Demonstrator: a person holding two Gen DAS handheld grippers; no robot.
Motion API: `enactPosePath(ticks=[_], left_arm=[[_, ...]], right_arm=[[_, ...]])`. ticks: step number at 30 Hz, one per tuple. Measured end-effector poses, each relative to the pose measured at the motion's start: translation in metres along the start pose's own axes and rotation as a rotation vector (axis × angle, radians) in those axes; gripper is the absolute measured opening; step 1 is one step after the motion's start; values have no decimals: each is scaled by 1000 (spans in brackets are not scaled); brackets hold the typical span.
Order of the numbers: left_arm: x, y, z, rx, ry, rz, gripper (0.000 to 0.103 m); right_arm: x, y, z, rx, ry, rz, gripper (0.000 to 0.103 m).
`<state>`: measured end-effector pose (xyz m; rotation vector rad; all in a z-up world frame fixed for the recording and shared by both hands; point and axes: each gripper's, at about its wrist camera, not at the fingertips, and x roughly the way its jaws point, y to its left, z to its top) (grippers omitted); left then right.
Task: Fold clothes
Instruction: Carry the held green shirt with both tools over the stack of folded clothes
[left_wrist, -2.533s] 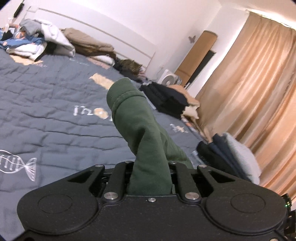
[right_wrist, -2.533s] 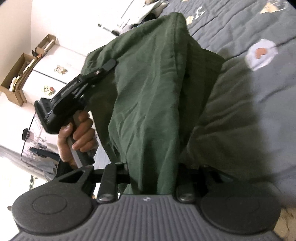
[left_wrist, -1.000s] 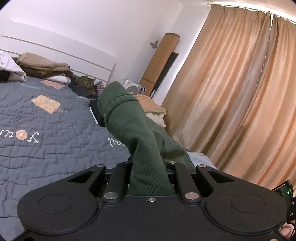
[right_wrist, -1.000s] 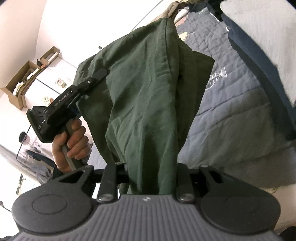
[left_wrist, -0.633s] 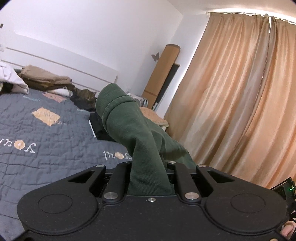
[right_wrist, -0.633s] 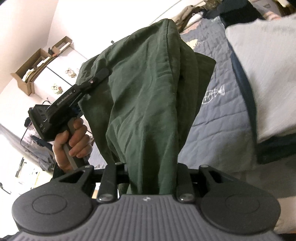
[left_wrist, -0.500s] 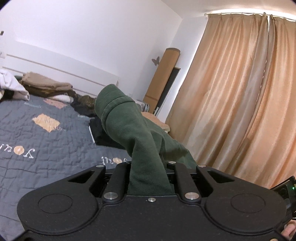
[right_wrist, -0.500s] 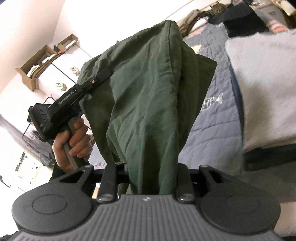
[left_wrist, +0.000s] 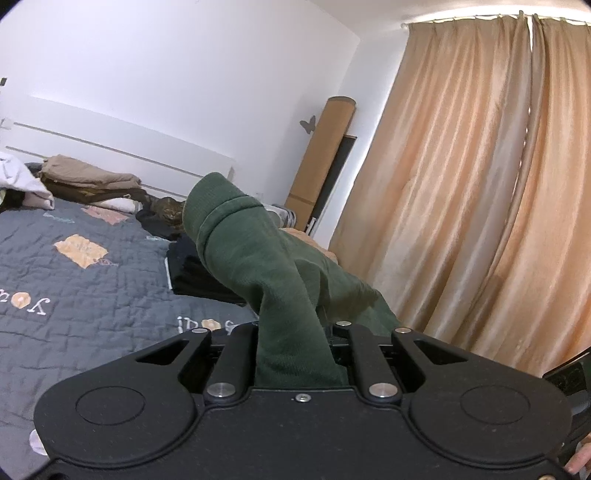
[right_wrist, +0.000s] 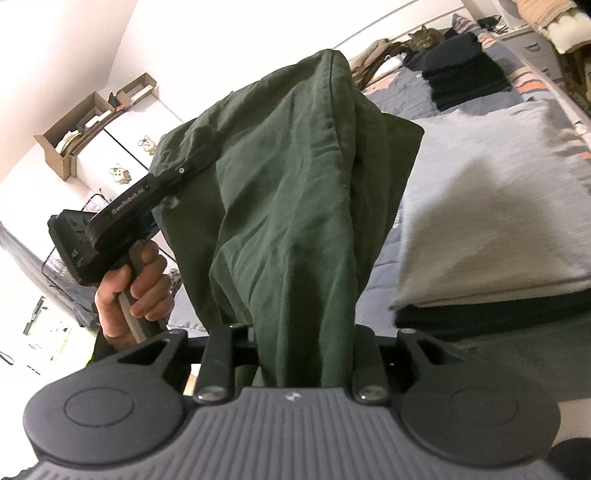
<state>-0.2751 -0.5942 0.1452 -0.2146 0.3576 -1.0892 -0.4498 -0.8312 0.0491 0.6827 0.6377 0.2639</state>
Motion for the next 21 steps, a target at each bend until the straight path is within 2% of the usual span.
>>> enactPosePath(ticks=[7, 12, 17, 21], left_arm=[[47, -23, 14, 7, -22, -39, 12], [99, -19, 22, -9, -2, -67, 12], [171, 14, 2, 6, 119, -38, 12], [216, 45, -28, -5, 217, 6, 10]], right_arm=[[-30, -23, 21, -32, -49, -27, 25], [-37, -51, 44, -36, -85, -47, 25], [-17, -90, 52, -3, -86, -95, 25], [11, -119, 45, -22, -91, -201, 28]])
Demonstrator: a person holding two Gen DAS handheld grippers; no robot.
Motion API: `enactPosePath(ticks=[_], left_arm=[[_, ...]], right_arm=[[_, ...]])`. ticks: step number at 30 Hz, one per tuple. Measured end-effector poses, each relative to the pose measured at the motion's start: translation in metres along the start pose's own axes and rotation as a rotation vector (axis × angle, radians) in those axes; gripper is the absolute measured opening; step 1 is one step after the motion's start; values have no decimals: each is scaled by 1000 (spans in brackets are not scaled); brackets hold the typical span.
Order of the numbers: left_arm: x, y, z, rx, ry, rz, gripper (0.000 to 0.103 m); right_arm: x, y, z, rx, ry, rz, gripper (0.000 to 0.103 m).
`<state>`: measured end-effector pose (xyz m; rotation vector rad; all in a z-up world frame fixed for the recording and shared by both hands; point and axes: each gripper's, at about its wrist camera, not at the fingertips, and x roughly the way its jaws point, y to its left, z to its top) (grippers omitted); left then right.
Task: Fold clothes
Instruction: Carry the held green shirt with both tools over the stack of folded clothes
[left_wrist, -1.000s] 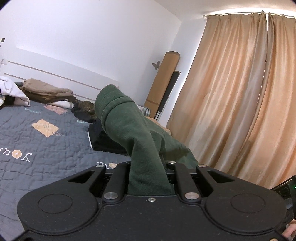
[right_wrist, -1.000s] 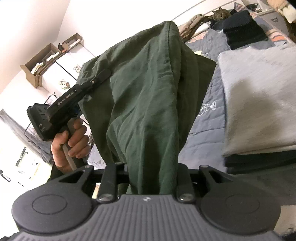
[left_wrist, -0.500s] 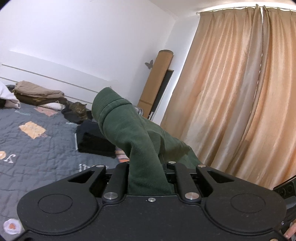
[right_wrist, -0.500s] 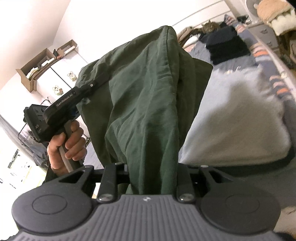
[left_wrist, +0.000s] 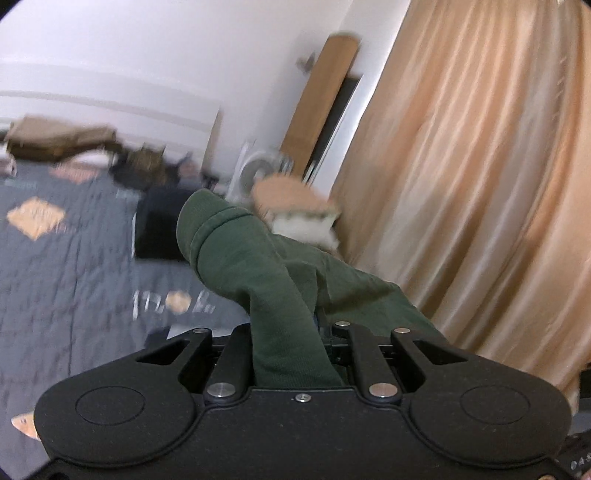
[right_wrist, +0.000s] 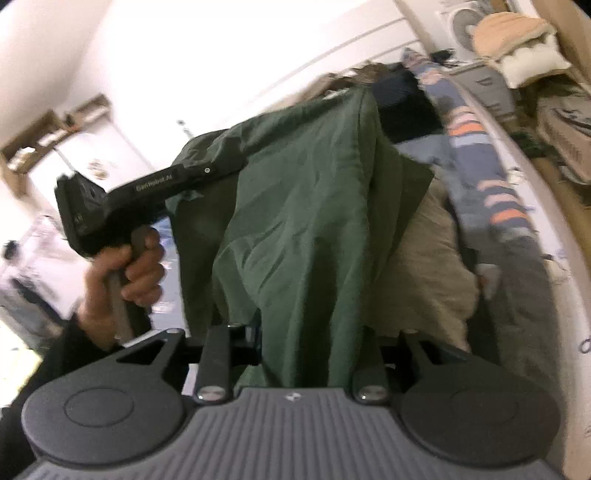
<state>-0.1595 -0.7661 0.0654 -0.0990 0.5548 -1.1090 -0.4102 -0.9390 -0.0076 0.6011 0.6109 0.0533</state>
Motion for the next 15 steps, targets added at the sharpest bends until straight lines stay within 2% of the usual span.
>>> enactPosePath(ticks=[3, 7, 9, 11, 13, 14, 15], left_arm=[[20, 16, -10, -17, 20, 3, 9], [18, 26, -8, -68, -39, -54, 9], [24, 27, -3, -71, -35, -51, 9], [38, 30, -4, -49, 14, -21, 10], [54, 32, -9, -35, 71, 13, 10], [58, 35, -11, -40, 87, 24, 11], [62, 39, -12, -46, 98, 34, 17]], right_arm=[[9, -7, -8, -55, -11, -41, 28], [-4, 3, -9, -120, -121, -24, 28], [1, -4, -8, -110, -121, -32, 28], [7, -13, -7, -100, -98, -56, 30], [15, -23, -5, -89, -51, -98, 42], [14, -28, -6, -81, -43, -108, 45], [11, -32, -6, -58, -40, -111, 49]])
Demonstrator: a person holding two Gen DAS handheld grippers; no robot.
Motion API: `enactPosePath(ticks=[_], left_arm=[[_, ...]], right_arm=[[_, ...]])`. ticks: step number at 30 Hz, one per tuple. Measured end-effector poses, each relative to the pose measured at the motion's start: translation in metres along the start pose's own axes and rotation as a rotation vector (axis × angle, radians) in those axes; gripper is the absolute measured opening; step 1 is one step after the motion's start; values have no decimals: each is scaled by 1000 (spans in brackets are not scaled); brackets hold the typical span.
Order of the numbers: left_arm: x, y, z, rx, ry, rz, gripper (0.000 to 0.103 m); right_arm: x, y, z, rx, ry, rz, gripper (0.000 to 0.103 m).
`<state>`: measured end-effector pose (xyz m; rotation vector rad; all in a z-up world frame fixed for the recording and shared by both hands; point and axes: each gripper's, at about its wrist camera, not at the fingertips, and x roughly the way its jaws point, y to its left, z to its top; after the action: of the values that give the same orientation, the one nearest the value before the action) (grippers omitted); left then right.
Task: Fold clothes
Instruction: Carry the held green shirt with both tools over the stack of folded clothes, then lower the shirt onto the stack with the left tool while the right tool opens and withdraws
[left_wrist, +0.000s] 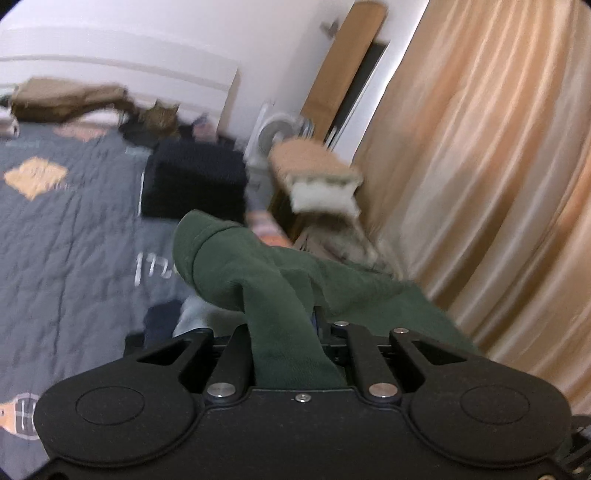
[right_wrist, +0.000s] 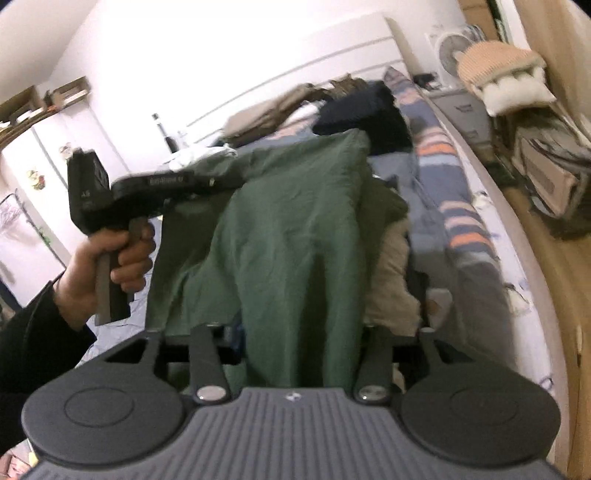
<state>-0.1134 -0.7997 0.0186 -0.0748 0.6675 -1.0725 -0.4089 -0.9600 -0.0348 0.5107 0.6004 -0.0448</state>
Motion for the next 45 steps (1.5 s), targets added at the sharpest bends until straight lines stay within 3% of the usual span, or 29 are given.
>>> enactPosePath(ticks=[2, 4, 7, 9, 11, 14, 16, 21, 28, 30, 34, 38, 43, 45], left_arm=[[5, 9, -1, -21, 15, 14, 26], [0, 18, 1, -42, 17, 27, 33], [-17, 31, 4, -63, 13, 35, 43], [-37, 39, 4, -59, 7, 68, 67], [-66, 50, -3, -32, -45, 101, 72], [-107, 49, -27, -8, -87, 102, 72], [-135, 42, -49, 16, -112, 105, 72], [-178, 4, -104, 128, -142, 110, 72], [-186, -81, -175, 455, -178, 164, 71], [-179, -95, -190, 525, -167, 175, 62], [-165, -102, -205, 600, -151, 245, 54], [-156, -102, -211, 643, -129, 257, 53], [-148, -110, -224, 776, -116, 285, 53], [-147, -109, -227, 794, -125, 295, 42]], right_arm=[[-11, -7, 1, 21, -1, 5, 52], [-23, -12, 3, 23, -6, 6, 63], [-44, -21, 0, 51, -24, -8, 67], [-59, -30, -7, 82, -70, -37, 69], [-75, -39, -14, 113, -117, -66, 70], [-102, -51, -30, 190, -254, -80, 70], [-115, -50, -40, 226, -333, -40, 70], [-121, -16, -52, 183, -423, 27, 70], [-84, 30, -40, 33, -372, 18, 71], [-73, 33, -36, 17, -356, -2, 71], [-56, 32, -35, -9, -344, -33, 71], [-52, 27, -43, -12, -362, -30, 71], [-54, 10, -57, 58, -414, 19, 71], [-54, 10, -60, 59, -413, 17, 71]])
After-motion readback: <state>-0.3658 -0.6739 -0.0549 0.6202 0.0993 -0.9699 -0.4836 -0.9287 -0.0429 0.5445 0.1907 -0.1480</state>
